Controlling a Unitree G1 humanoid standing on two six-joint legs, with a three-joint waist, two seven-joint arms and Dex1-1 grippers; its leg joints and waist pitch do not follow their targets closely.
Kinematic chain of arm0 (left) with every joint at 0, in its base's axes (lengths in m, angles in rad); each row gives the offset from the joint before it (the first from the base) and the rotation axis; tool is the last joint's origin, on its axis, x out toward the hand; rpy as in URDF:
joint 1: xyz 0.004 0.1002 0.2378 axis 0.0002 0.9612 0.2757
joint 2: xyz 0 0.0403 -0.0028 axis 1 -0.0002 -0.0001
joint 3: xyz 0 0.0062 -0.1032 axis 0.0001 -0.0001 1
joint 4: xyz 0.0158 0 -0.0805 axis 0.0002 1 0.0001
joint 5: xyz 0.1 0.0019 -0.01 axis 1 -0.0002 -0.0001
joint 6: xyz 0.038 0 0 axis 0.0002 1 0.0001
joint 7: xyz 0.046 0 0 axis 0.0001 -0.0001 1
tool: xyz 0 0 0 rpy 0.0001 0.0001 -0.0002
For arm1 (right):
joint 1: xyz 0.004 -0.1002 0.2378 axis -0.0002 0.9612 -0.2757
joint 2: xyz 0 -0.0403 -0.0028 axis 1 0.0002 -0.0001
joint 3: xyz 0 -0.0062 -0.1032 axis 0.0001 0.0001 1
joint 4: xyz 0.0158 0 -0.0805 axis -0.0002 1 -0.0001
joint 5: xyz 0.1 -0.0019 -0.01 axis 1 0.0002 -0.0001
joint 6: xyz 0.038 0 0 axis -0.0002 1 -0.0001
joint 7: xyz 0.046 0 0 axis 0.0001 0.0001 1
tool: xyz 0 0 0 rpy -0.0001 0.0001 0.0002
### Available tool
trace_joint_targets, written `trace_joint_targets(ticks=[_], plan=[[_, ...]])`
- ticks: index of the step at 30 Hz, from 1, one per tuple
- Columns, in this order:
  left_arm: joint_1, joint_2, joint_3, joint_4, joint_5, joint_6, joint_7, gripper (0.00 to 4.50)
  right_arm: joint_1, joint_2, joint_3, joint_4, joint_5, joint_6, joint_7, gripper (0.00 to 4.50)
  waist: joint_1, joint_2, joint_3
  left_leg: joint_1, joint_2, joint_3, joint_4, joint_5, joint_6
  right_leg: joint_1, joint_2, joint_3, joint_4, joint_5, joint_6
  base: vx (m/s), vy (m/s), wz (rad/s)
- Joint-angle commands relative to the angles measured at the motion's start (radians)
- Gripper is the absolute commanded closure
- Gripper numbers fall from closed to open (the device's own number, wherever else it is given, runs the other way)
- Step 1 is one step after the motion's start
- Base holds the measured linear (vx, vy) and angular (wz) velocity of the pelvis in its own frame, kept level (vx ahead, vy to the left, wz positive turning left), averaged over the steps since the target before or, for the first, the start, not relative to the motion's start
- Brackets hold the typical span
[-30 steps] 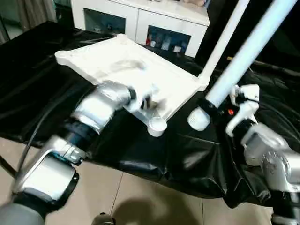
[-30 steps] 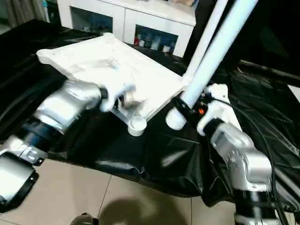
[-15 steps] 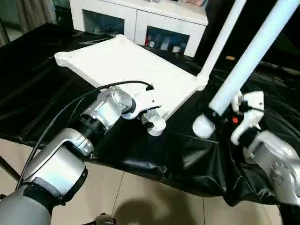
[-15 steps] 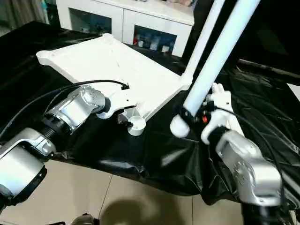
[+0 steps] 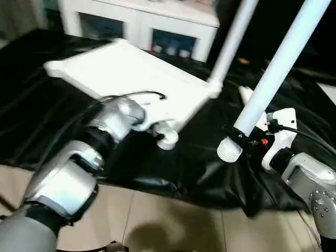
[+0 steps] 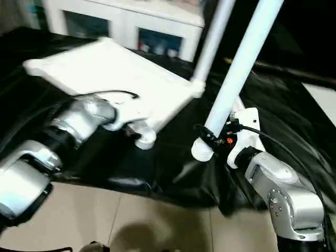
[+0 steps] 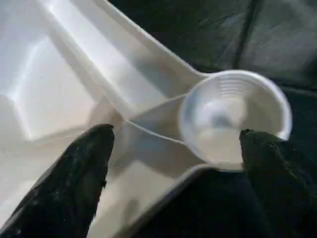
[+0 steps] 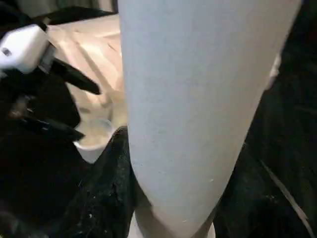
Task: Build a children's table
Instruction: Pick table leg
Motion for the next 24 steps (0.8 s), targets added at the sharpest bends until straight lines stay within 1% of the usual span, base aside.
trace_joint_targets(ticks=[1,2,3,4,5,6,7,8,9,10,11,12,13,14,15,16,17,18,19,20,21,22,23,24], plan=[[0.012,-0.008,0.021,-0.021,-0.037,0.025,-0.057,0.0,0.001,-0.016,-0.02,-0.029,0.013,0.014,-0.007,2.66,-0.014,0.021,-0.039,0.039,0.065,-0.058,-0.123,-0.751,-0.102,0.028,-0.072,0.024,-0.067,-0.557,-0.081,0.0,0.0,0.0],[0.018,0.007,0.052,-0.06,-0.082,0.058,-0.119,0.0,0.005,-0.013,-0.017,-0.031,0.014,0.012,-0.007,2.66,-0.018,0.02,-0.034,0.035,0.067,-0.057,-0.13,-0.773,-0.11,0.032,-0.075,0.025,-0.058,-0.548,-0.093,0.0,0.0,0.0],[0.02,0.026,0.07,-0.089,-0.109,0.078,-0.175,0.0,0.008,-0.011,-0.016,-0.031,0.014,0.01,-0.005,2.66,-0.017,0.022,-0.031,0.036,0.065,-0.055,-0.132,-0.778,-0.115,0.031,-0.077,0.027,-0.056,-0.553,-0.096,0.0,0.0,0.0],[0.02,0.039,0.071,-0.099,-0.113,0.079,-0.197,0.0,0.008,-0.01,-0.014,-0.03,0.013,0.009,-0.004,2.66,-0.015,0.02,-0.025,0.045,0.061,-0.05,-0.127,-0.778,-0.12,0.019,-0.081,0.027,-0.068,-0.595,-0.099,0.0,0.0,0.0],[0.019,0.053,0.07,-0.107,-0.113,0.077,-0.217,0.0,0.007,-0.009,-0.013,-0.029,0.012,0.008,-0.003,2.66,-0.013,0.016,-0.025,0.06,0.051,-0.045,-0.104,-0.731,-0.113,0.007,-0.097,0.023,-0.096,-0.667,-0.089,0.0,0.0,0.0],[0.015,0.069,0.06,-0.096,-0.092,0.059,-0.218,0.0,0.004,-0.006,-0.011,-0.028,0.012,0.008,-0.002,2.66,-0.012,0.012,-0.022,0.063,0.039,-0.045,-0.079,-0.641,-0.095,0.005,-0.115,0.011,-0.131,-0.761,-0.058,0.0,0.0,0.0],[0.008,0.085,0.053,-0.077,-0.061,0.032,-0.209,0.0,-0.002,-0.005,-0.007,-0.024,0.01,0.008,0.001,2.66,-0.011,0.016,-0.019,0.063,0.038,-0.046,-0.071,-0.611,-0.087,0.009,-0.121,-0.001,-0.143,-0.797,-0.042,0.0,0.0,0.0],[0.007,0.087,0.053,-0.073,-0.055,0.026,-0.206,0.0,-0.003,-0.004,-0.006,-0.023,0.01,0.008,0.001,2.66,-0.018,0.024,-0.016,0.041,0.05,-0.056,-0.084,-0.615,-0.087,0.036,-0.112,-0.032,-0.134,-0.781,-0.01,0.0,0.0,0.0],[0.006,0.089,0.053,-0.071,-0.051,0.024,-0.203,0.0,-0.003,-0.004,-0.005,-0.023,0.01,0.008,0.001,2.66,-0.015,0.042,-0.013,0.018,0.071,-0.062,-0.12,-0.693,-0.094,0.061,-0.091,-0.041,-0.09,-0.704,-0.014,-0.063,0.009,-0.2],[0.001,0.1,0.052,-0.062,-0.021,0.014,-0.179,0.0,-0.007,-0.002,-0.003,-0.021,0.011,0.008,0.002,2.66,0.035,0.058,-0.003,-0.096,0.079,-0.032,-0.234,-0.885,-0.127,0.119,-0.01,-0.006,0.16,-0.313,-0.07,-0.053,0.002,-0.09],[0.001,0.106,0.05,-0.062,-0.011,0.013,-0.174,0.0,-0.008,-0.001,-0.002,-0.02,0.011,0.008,0.002,2.66,0.054,0.029,-0.025,-0.012,0.045,0.029,-0.216,-0.757,-0.098,0.042,0.008,0.05,0.151,-0.258,-0.081,-0.052,-0.024,0.08],[0.0,0.108,0.056,-0.059,-0.006,0.006,-0.154,0.0,-0.008,0.001,-0.001,-0.019,0.01,0.006,0.002,2.66,0.05,-0.049,-0.032,0.084,0.001,0.002,-0.017,-0.378,-0.074,-0.053,-0.134,0.106,-0.055,-0.746,-0.077,0.064,-0.128,0.18],[0.001,0.107,0.06,-0.058,-0.006,0.004,-0.146,0.0,-0.008,0.001,-0.001,-0.018,0.009,0.004,0.002,2.66,0.064,-0.025,-0.032,0.047,-0.012,-0.024,0.025,-0.185,-0.026,-0.024,-0.176,0.149,-0.075,-0.789,-0.106,0.141,-0.179,0.07],[0.009,0.103,0.089,-0.075,-0.032,0.01,-0.133,0.0,-0.006,0.005,0.0,-0.019,0.008,0.002,-0.001,2.66,0.09,-0.016,-0.046,-0.024,-0.004,-0.035,-0.02,0.018,0.007,0.059,-0.137,0.138,-0.024,-0.596,-0.109,0.139,-0.152,-0.1],[0.018,0.089,0.145,-0.099,-0.077,0.013,-0.095,0.0,-0.002,0.007,-0.001,-0.024,0.006,-0.001,-0.005,2.66,0.099,0.004,-0.049,-0.009,0.022,-0.024,-0.054,0.057,0.0,0.045,-0.111,0.117,-0.008,-0.444,-0.13,0.093,-0.084,0.0],[0.026,0.081,0.179,-0.119,-0.105,0.013,-0.071,0.0,0.001,0.01,-0.003,-0.028,0.005,-0.003,-0.01,2.66,0.094,0.01,-0.053,0.01,0.033,-0.016,-0.062,0.057,0.001,0.019,-0.077,0.105,0.017,-0.257,-0.155,0.0,0.0,0.0],[0.075,0.039,0.352,-0.242,-0.234,0.056,0.064,0.0,0.02,0.027,-0.026,-0.05,-0.011,-0.004,-0.062,2.66,0.075,0.034,-0.065,0.023,0.056,-0.021,-0.06,0.051,-0.002,0.016,-0.051,0.098,0.069,0.147,-0.269,0.0,0.0,0.0],[0.093,0.026,0.407,-0.285,-0.272,0.074,0.109,0.0,0.027,0.034,-0.036,-0.058,-0.018,-0.003,-0.083,2.66,0.079,0.028,-0.068,0.017,0.048,-0.012,-0.053,0.086,0.043,0.019,-0.049,0.095,0.072,0.287,-0.324,0.0,0.0,0.0],[0.093,0.026,0.407,-0.285,-0.272,0.074,0.109,0.0,0.027,0.034,-0.036,-0.058,-0.018,-0.003,-0.083,2.66,0.082,0.024,-0.069,0.016,0.041,-0.004,-0.052,0.076,0.065,0.021,-0.051,0.097,0.07,0.304,-0.34,0.0,0.0,0.0],[0.169,-0.009,0.507,-0.417,-0.317,0.086,0.221,0.0,0.052,0.05,-0.059,-0.08,-0.051,-0.012,-0.142,2.66,0.089,0.027,-0.072,-0.001,0.03,-0.001,-0.049,0.061,0.083,0.039,-0.056,0.098,0.069,0.306,-0.351,0.0,0.0,0.0],[0.176,-0.012,0.513,-0.428,-0.318,0.086,0.229,0.0,0.054,0.051,-0.061,-0.082,-0.054,-0.014,-0.146,2.66,0.089,0.026,-0.072,-0.007,0.036,-0.003,-0.051,0.051,0.083,0.045,-0.06,0.098,0.069,0.307,-0.349,0.0,0.0,0.0],[0.176,-0.012,0.513,-0.428,-0.318,0.086,0.229,0.0,0.054,0.051,-0.061,-0.082,-0.054,-0.014,-0.146,2.66,0.089,0.021,-0.068,-0.008,0.032,0.0,-0.052,0.041,0.087,0.044,-0.058,0.096,0.063,0.296,-0.34,0.0,0.0,0.0],[0.251,-0.032,0.536,-0.542,-0.303,0.074,0.287,0.0,0.075,0.047,-0.059,-0.099,-0.128,-0.05,-0.2,2.66,0.088,0.03,-0.071,-0.005,0.041,-0.006,-0.057,0.009,0.072,0.048,-0.059,0.094,0.059,0.208,-0.304,0.0,0.0,0.0],[0.34,-0.067,0.558,-0.666,-0.278,0.073,0.361,0.0,0.093,0.066,-0.07,-0.1,-0.156,-0.059,-0.244,2.66,0.079,0.028,-0.074,-0.008,0.047,-0.008,-0.06,0.016,0.068,0.05,-0.059,0.091,0.058,0.207,-0.295,0.0,0.0,0.0]])
